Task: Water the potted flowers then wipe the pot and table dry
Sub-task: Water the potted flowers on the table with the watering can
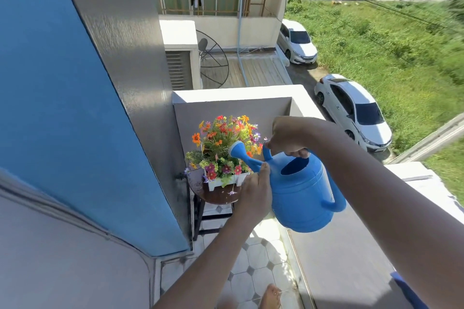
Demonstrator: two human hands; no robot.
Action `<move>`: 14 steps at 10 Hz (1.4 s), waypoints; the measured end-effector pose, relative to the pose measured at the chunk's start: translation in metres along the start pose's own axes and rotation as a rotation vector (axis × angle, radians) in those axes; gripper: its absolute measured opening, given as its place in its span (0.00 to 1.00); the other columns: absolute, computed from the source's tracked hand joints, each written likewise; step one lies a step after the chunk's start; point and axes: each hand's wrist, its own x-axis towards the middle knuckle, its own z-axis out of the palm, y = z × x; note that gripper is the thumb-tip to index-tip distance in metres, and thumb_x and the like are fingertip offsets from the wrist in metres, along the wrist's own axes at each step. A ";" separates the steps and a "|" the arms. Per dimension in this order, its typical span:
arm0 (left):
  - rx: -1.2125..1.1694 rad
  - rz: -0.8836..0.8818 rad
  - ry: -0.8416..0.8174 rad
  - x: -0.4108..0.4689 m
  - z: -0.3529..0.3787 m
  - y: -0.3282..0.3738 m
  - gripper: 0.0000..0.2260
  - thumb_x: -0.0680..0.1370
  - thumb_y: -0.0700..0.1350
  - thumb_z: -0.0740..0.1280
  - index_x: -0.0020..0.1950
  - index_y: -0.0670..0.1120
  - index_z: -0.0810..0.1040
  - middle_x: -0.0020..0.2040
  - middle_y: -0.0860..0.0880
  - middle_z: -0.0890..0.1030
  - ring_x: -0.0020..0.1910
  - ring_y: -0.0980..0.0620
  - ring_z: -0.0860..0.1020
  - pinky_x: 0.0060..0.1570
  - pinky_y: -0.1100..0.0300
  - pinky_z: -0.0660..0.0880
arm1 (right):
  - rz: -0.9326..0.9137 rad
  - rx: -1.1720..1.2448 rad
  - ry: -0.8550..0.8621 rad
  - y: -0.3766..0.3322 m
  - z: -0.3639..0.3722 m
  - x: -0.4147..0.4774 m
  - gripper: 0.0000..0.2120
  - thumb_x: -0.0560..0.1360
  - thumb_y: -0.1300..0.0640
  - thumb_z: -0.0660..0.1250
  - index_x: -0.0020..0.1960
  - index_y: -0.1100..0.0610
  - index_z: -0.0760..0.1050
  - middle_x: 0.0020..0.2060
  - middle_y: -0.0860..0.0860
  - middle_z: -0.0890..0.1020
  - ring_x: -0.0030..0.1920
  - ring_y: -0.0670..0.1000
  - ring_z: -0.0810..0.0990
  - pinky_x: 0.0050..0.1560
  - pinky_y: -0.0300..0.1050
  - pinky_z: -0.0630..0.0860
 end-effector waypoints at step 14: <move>-0.042 0.040 -0.009 0.077 -0.028 0.044 0.31 0.76 0.69 0.45 0.52 0.47 0.76 0.47 0.44 0.77 0.47 0.48 0.77 0.49 0.47 0.76 | -0.099 -0.043 0.054 -0.028 -0.048 0.073 0.15 0.82 0.56 0.61 0.44 0.67 0.78 0.24 0.57 0.75 0.19 0.53 0.71 0.23 0.37 0.68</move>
